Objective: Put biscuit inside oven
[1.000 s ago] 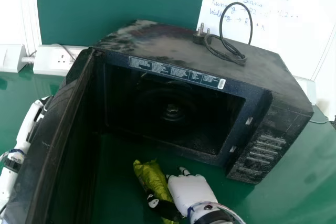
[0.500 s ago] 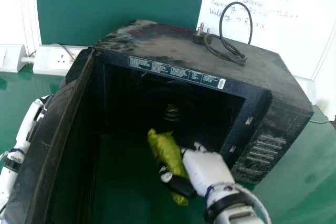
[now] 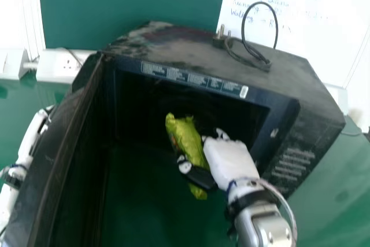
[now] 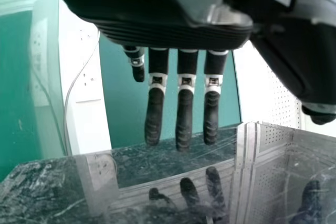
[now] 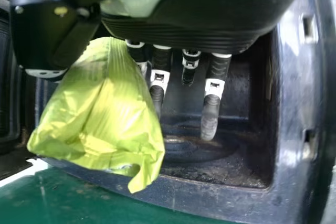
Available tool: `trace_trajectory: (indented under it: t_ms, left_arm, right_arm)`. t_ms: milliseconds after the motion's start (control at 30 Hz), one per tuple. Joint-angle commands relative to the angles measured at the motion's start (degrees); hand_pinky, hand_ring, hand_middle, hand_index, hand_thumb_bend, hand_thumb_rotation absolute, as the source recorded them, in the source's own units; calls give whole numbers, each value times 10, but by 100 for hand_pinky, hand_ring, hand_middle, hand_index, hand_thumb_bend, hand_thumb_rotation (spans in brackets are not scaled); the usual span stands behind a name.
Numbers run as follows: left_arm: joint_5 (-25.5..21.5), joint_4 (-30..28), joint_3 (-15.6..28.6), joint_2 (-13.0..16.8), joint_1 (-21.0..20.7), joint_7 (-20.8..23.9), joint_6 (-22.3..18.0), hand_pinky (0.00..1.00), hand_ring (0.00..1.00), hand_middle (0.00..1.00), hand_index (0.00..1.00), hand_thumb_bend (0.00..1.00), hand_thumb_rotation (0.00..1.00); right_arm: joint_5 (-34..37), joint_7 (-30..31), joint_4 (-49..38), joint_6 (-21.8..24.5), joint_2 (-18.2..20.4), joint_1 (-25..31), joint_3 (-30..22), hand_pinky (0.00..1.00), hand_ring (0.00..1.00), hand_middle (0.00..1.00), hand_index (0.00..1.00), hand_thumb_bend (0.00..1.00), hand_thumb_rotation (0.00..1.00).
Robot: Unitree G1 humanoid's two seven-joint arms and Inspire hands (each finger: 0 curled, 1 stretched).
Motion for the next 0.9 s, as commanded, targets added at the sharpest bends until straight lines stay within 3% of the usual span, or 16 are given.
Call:
trace_trajectory:
  t_ms: [0, 167, 400, 867]
  left_arm:
    - [-1, -11, -2, -3, 8, 1, 3, 29, 35, 43, 48, 51, 6]
    - [2, -12, -2, -3, 8, 2, 0, 29, 35, 43, 48, 51, 6]
    - [-1, -23, -2, -7, 13, 4, 8, 29, 35, 42, 48, 51, 6]
    - [12, -17, -3, -5, 11, 6, -2, 30, 36, 42, 48, 51, 6]
  right_arm:
    - [12, -23, 15, 7, -2, -17, 2, 39, 37, 42, 52, 53, 0]
    - [40, -74, 47, 4, -17, -33, 5, 38, 38, 44, 50, 53, 0]
    - [43, -88, 102, 21, -33, -75, 22, 41, 37, 42, 52, 52, 0]
    - [88, -206, 225, 27, -67, -132, 51, 56, 46, 46, 51, 52, 0]
